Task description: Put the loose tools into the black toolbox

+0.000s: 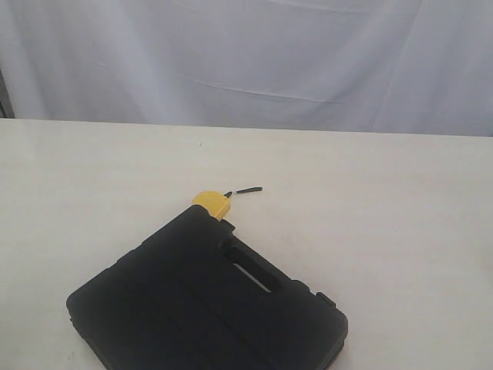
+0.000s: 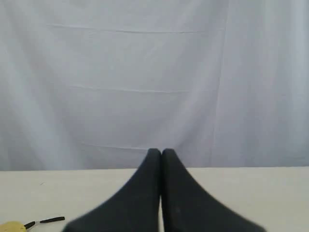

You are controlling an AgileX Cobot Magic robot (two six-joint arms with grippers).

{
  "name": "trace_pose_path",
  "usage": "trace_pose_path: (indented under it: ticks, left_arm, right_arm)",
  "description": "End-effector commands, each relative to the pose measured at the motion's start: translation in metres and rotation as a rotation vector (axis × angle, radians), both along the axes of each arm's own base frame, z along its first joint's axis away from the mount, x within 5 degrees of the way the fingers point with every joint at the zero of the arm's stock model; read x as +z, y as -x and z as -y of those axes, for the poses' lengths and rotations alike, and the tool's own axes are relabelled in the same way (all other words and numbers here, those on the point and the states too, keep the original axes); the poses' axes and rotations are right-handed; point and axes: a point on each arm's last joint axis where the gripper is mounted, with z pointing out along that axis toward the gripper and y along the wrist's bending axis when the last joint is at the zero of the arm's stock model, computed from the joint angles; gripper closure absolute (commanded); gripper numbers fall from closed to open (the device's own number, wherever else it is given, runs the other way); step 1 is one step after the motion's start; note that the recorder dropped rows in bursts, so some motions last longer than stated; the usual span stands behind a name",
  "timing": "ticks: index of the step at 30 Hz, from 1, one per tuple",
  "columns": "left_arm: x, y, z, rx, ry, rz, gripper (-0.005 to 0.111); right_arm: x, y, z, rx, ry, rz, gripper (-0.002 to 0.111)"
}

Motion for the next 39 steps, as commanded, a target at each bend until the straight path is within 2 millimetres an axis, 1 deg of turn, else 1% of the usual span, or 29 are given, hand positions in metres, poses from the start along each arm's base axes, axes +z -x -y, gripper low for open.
trace_pose_path:
  ticks: [1,3,5,6,9,12,15,18,29,39]
  left_arm:
    - [0.001,0.000,0.000,-0.004,0.001,0.011,0.107]
    - [0.001,0.000,0.000,-0.004,0.001,0.011,0.107]
    - [0.001,0.000,0.000,-0.004,0.001,0.011,0.107]
    - [0.001,0.000,0.000,-0.004,0.001,0.011,0.107]
    - [0.001,0.000,0.000,-0.004,0.001,0.011,0.107]
    - [0.001,0.000,0.000,-0.004,0.001,0.011,0.107]
    - [0.001,0.000,0.000,-0.004,0.001,0.011,0.107]
    - [0.001,0.000,0.000,-0.004,0.001,0.011,0.107]
    - [0.001,0.000,0.000,-0.004,0.001,0.011,0.107]
    - [0.001,0.000,0.000,-0.004,0.001,0.011,0.107]
  right_arm:
    - [-0.012,0.001,0.000,-0.010,0.010,-0.026,0.109]
    - [-0.014,0.006,0.003,-0.043,-0.021,-0.012,0.109]
    - [-0.020,0.011,0.003,-0.065,-0.040,-0.069,0.109]
    - [-0.026,0.013,0.001,-0.045,0.007,-0.148,0.109]
    - [-0.031,0.014,-0.006,0.026,0.067,-0.214,0.109]
    - [-0.031,0.014,-0.008,0.046,0.025,-0.197,0.109]
    - [-0.028,0.022,-0.010,0.032,0.020,-0.134,0.109]
    - [-0.030,0.021,-0.011,0.038,0.048,-0.157,0.109]
    - [-0.050,0.016,-0.012,0.062,0.014,-0.172,0.109]
    - [-0.052,0.014,-0.014,0.085,0.052,-0.174,0.109]
